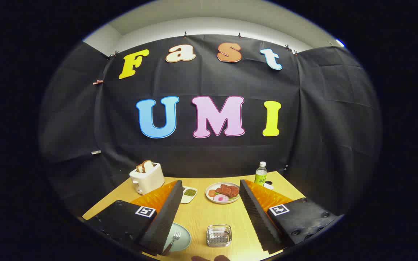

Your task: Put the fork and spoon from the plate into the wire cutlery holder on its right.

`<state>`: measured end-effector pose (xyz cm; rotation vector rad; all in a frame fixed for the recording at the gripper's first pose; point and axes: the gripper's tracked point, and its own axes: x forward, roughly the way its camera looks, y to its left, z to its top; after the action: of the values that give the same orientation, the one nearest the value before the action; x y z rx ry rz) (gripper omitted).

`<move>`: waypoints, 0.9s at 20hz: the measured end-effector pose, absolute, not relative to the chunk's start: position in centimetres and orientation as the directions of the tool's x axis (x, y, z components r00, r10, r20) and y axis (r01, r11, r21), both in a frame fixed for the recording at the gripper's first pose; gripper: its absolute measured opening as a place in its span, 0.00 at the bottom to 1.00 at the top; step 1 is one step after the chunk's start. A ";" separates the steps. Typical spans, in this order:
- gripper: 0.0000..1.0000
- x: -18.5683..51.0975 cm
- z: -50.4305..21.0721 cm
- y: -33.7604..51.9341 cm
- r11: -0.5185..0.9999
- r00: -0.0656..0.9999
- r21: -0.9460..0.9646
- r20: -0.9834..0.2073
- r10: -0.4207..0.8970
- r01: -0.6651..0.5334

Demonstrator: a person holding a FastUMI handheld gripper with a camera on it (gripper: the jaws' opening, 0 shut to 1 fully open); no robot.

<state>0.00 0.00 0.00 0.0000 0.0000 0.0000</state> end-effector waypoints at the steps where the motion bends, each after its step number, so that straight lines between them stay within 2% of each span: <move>1: 0.97 -0.1 -0.1 0.2 1.000 1.000 -0.003 0.000 0.005 -0.005; 18: 0.97 0.6 -2.2 2.8 1.000 0.999 -0.005 -0.044 -0.030 0.030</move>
<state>0.64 2.78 -2.20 -0.0043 0.0444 -0.0298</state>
